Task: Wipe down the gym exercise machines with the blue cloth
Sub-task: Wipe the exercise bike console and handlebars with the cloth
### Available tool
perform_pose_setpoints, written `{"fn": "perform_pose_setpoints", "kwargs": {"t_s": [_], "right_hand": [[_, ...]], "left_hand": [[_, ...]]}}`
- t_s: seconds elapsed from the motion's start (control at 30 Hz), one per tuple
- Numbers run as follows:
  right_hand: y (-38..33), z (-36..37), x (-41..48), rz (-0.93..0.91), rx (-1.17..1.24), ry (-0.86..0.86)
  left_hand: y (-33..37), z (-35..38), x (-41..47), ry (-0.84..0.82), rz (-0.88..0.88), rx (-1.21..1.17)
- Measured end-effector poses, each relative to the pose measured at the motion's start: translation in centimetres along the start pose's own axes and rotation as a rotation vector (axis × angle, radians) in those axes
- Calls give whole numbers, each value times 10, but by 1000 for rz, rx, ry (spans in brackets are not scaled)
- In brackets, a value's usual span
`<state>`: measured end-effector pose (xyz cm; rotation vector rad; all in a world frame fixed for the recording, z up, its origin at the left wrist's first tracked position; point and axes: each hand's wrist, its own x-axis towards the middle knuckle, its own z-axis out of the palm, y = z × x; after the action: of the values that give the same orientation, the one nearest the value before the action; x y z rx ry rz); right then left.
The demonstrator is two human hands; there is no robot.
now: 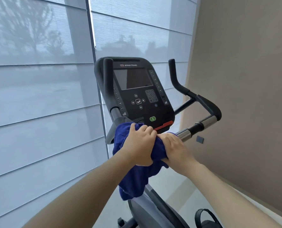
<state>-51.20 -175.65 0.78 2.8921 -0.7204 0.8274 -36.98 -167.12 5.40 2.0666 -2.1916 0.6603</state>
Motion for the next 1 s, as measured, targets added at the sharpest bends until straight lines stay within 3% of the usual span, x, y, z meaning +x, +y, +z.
{"fn": "perform_pose_setpoints", "kwargs": {"t_s": [0.17,0.3,0.47,0.73,1.0], "right_hand": [[-32,11,-9,193,40,95],[-53,5,-15,284,248,100],[-81,0,-2,382,410,182],[-100,9,13,442,-23,37],[-133,27,50,602,-301,47]], "left_hand": [[-1,15,-7,158,33,-71],[-18,23,-15,352,206,-78],[-68,17,-8,238,459,-160],[-96,28,8,438,666,-122],[-136,30,25,464,754,-155]]}}
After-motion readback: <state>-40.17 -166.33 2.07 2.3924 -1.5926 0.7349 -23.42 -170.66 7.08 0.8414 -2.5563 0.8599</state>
